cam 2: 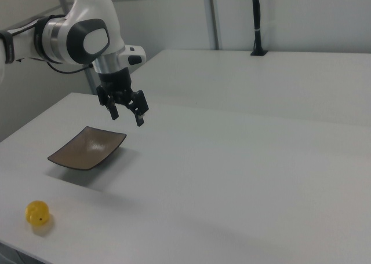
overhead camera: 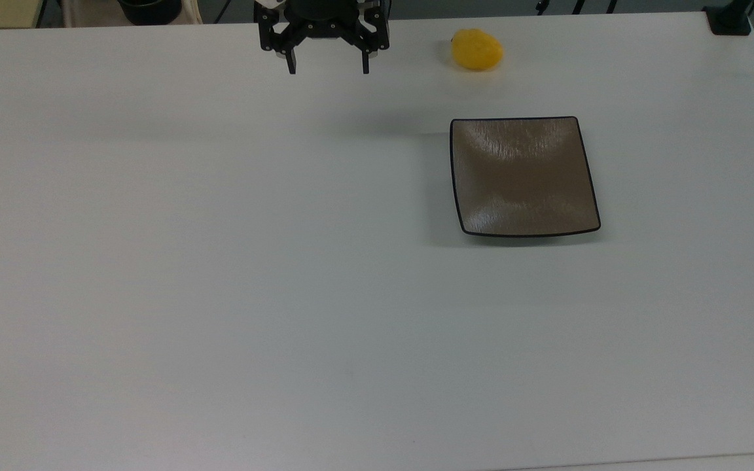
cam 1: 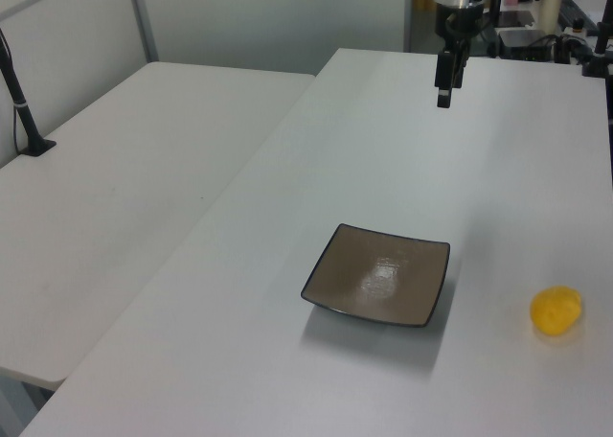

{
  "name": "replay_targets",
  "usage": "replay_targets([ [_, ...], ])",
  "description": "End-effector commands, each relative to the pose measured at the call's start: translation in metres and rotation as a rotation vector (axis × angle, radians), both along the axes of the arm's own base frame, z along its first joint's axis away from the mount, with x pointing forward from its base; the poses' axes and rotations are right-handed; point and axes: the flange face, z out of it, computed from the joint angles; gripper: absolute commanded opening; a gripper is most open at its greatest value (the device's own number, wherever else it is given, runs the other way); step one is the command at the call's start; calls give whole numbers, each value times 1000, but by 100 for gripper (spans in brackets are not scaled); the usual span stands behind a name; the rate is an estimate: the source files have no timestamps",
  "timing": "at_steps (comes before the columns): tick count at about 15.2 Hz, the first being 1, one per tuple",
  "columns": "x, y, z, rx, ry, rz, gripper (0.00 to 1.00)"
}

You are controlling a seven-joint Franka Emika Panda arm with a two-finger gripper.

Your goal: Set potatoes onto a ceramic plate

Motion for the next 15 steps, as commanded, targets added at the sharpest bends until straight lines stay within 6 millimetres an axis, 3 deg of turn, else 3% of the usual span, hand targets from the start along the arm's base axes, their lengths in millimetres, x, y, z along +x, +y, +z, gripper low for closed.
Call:
replay_targets([
  [1, -8, 1, 6, -14, 4, 25, 100],
  [11, -8, 2, 6, -14, -6, 36, 100],
  [15, -19, 16, -13, -20, 35, 269, 100],
])
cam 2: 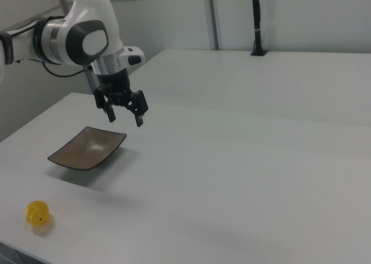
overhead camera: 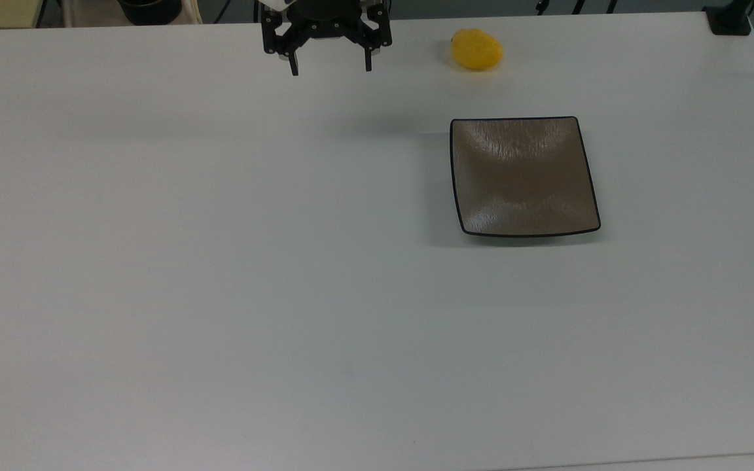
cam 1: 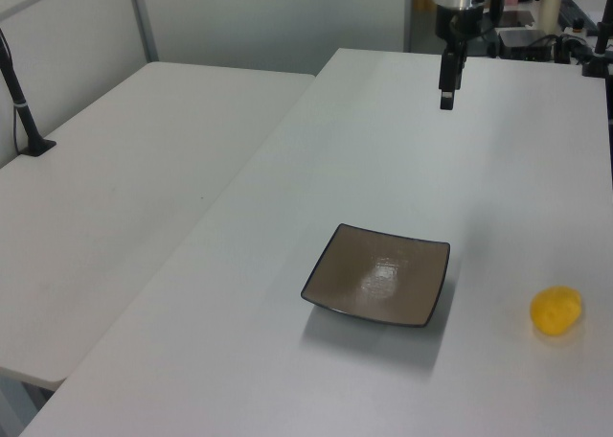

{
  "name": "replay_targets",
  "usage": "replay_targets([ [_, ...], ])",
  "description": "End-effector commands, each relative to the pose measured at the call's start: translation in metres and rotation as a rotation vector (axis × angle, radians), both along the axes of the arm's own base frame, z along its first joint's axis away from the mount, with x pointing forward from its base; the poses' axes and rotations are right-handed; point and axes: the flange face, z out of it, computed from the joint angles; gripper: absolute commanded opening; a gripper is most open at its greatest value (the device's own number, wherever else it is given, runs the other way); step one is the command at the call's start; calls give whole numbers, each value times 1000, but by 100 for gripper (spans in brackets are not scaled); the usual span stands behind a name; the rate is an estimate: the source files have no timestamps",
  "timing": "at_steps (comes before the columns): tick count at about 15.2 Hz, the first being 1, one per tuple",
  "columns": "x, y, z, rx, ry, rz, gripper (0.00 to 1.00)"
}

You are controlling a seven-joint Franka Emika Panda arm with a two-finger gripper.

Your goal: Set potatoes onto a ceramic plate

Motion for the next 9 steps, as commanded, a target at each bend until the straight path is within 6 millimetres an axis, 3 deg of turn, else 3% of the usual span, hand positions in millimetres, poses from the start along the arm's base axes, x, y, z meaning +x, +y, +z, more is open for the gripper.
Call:
replay_targets([
  [1, -21, 16, -11, -20, 33, 177, 100],
  [9, -60, 74, -42, -36, 99, 500, 100],
])
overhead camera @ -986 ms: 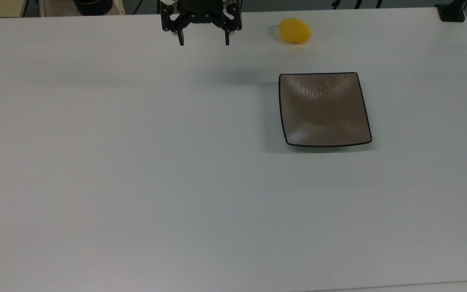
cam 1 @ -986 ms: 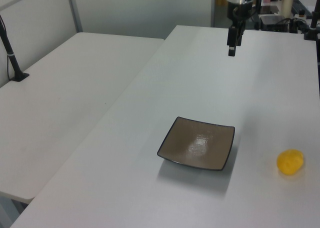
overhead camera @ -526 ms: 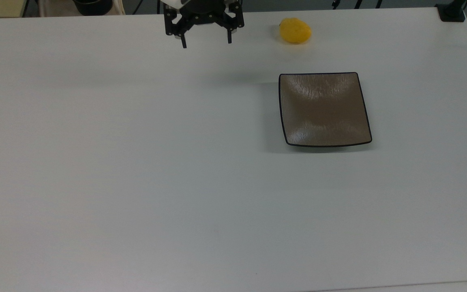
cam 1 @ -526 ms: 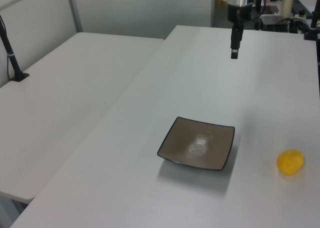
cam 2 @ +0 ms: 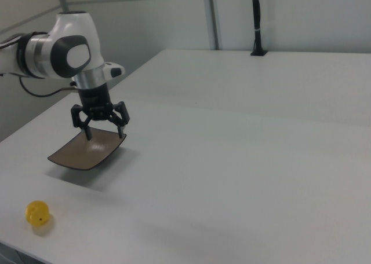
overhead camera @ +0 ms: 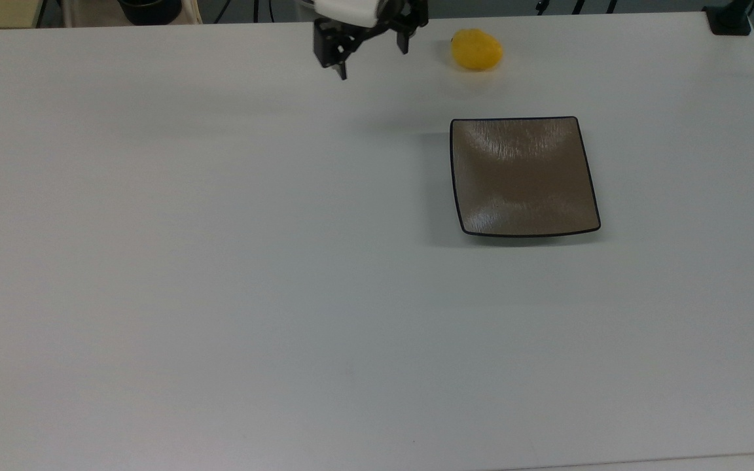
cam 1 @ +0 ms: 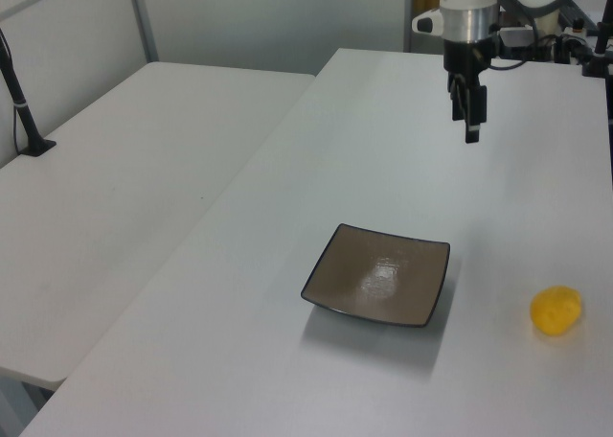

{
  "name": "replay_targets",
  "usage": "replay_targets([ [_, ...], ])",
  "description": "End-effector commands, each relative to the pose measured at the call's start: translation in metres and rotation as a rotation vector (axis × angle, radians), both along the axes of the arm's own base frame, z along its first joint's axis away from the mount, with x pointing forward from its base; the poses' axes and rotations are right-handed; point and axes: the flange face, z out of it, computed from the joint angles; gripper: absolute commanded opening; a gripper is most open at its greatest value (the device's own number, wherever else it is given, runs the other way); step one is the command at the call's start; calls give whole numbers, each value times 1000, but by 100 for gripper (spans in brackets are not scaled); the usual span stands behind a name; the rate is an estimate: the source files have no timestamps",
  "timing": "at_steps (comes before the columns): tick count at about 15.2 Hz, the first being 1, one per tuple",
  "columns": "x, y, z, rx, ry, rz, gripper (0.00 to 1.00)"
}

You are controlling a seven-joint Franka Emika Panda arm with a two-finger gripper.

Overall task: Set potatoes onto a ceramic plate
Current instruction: 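Move the open gripper toward the yellow potato beside the plate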

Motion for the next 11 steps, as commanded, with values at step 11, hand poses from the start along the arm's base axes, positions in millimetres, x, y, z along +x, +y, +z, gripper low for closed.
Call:
replay_targets([
  [11, -127, 110, -69, -79, 93, 483, 100],
])
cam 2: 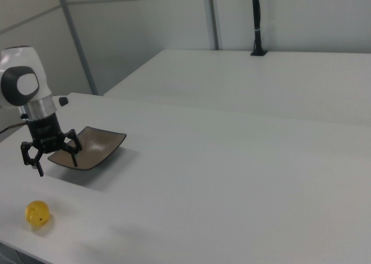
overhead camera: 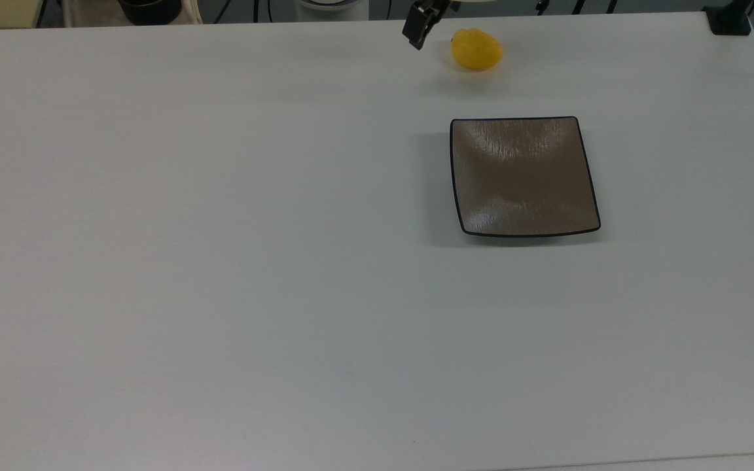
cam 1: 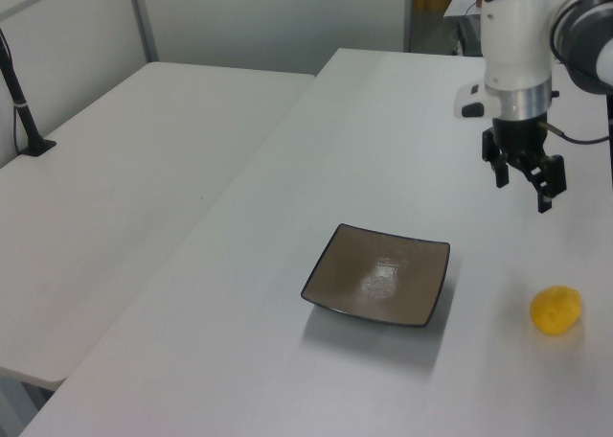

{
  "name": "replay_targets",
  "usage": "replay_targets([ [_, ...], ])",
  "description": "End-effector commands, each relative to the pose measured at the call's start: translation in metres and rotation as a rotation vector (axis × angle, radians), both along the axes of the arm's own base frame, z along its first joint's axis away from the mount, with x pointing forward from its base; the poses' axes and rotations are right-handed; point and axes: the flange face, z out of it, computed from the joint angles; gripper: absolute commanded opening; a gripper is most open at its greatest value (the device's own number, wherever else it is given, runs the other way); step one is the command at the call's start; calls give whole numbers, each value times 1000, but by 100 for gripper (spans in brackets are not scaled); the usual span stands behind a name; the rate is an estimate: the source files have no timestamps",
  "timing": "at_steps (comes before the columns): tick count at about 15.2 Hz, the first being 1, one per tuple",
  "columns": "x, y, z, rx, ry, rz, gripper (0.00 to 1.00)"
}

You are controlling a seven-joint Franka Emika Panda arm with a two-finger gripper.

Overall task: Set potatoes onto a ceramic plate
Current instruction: 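Move the open gripper toward the yellow potato beside the plate, then lower the gripper around the yellow potato and close on it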

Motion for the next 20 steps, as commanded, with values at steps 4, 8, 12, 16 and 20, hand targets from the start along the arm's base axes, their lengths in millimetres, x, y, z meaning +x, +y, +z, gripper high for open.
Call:
replay_targets([
  [4, -44, 30, -40, 8, 16, 143, 100],
  [8, -66, 51, -58, 24, 30, 168, 100],
  [12, -76, 65, -71, 40, 13, 197, 100],
  [16, -77, 73, -86, 59, 19, 211, 100],
  [20, -75, 76, -92, 69, 21, 215, 100],
])
